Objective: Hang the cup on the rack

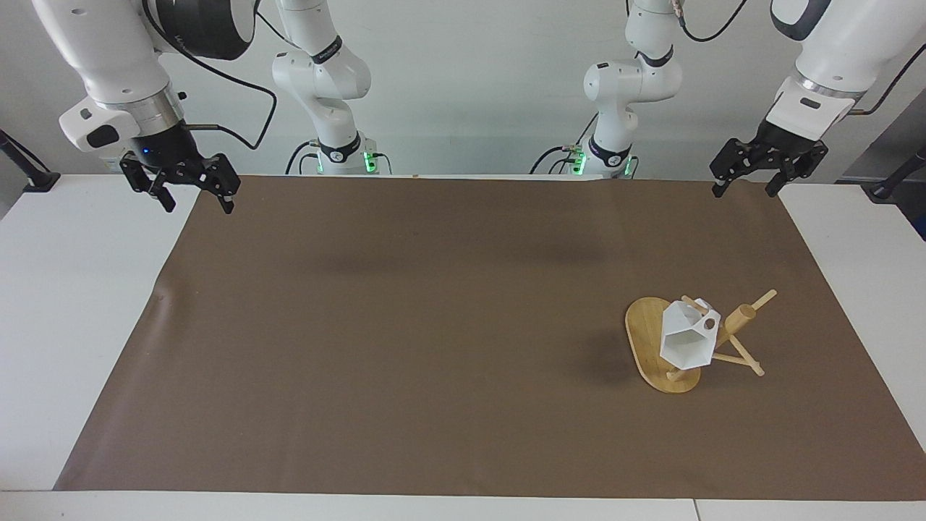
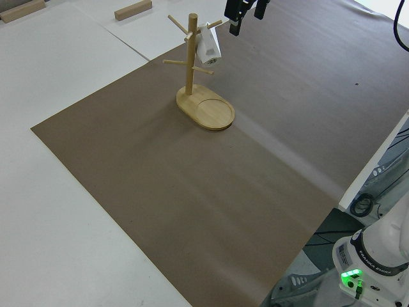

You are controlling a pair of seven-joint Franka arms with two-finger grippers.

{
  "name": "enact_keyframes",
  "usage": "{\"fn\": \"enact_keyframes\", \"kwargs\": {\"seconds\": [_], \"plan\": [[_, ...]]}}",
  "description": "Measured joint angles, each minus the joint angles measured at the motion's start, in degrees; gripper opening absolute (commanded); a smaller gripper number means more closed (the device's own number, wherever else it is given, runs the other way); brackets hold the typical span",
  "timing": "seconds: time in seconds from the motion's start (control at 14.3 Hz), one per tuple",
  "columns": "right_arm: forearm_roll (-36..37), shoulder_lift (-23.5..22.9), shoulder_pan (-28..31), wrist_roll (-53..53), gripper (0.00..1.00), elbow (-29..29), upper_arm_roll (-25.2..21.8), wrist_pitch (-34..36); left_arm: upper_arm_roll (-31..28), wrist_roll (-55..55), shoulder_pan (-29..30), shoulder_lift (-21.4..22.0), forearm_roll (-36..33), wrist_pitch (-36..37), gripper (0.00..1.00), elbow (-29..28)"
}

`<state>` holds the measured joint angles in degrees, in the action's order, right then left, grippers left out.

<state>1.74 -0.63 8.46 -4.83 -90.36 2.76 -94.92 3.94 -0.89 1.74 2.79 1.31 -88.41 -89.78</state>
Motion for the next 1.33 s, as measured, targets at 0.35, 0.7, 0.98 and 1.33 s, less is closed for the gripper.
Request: {"fn": "enact_keyframes", "kwargs": {"seconds": [0.35, 0.7, 0.98, 1.33], "plan": [[0.0, 0.0, 0.0, 0.0, 1.0, 0.0, 0.0, 0.0, 0.0, 0.88, -0.02, -0.55, 0.05, 1.28, 1.0, 0.21], [0.0, 0.0, 0.0, 0.0, 1.0, 0.0, 0.0, 0.0, 0.03, 1.01, -0.16, -0.59, 0.09, 1.15, 1.0, 0.14], [0.0, 0.0, 0.0, 0.0, 1.0, 0.0, 0.0, 0.0, 0.04, -0.42, -0.67, -0.59, 0.09, 0.98, 1.0, -0.81], [0.0, 0.0, 0.0, 0.0, 1.0, -0.01, 0.0, 0.0, 0.02, -0.64, -0.7, -0.58, 0.09, 0.72, 1.0, -0.96]]}}
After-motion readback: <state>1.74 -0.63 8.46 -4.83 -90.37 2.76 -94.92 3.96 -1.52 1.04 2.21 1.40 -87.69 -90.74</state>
